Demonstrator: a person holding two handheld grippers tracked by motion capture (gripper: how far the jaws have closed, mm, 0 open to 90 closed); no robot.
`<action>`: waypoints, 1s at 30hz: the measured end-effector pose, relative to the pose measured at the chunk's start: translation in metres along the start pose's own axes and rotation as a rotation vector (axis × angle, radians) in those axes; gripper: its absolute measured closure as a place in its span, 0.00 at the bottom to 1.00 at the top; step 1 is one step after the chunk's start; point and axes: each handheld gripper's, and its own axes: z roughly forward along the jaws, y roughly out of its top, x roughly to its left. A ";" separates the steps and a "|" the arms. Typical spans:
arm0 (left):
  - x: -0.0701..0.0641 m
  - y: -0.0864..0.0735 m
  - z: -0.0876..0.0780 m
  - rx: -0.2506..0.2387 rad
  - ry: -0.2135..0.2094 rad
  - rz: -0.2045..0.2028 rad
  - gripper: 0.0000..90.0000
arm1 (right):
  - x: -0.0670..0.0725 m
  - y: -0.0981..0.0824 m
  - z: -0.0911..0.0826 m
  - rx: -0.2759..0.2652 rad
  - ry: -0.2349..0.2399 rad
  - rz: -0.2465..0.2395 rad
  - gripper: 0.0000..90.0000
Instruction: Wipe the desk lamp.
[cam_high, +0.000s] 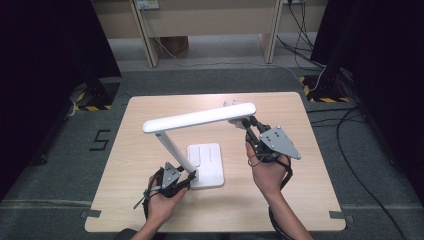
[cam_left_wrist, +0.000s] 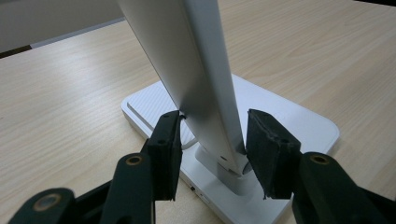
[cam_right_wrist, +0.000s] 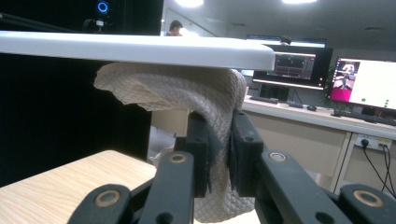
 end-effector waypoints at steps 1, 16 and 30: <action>0.000 0.000 0.000 0.000 0.000 0.000 0.61 | 0.001 0.000 0.000 0.001 0.001 0.006 0.90; -0.001 -0.001 0.001 -0.003 0.002 -0.002 0.62 | 0.010 -0.004 0.001 -0.033 -0.014 0.033 0.90; -0.001 -0.001 0.001 0.001 0.002 -0.002 0.62 | 0.017 -0.008 -0.002 -0.054 -0.020 0.053 0.90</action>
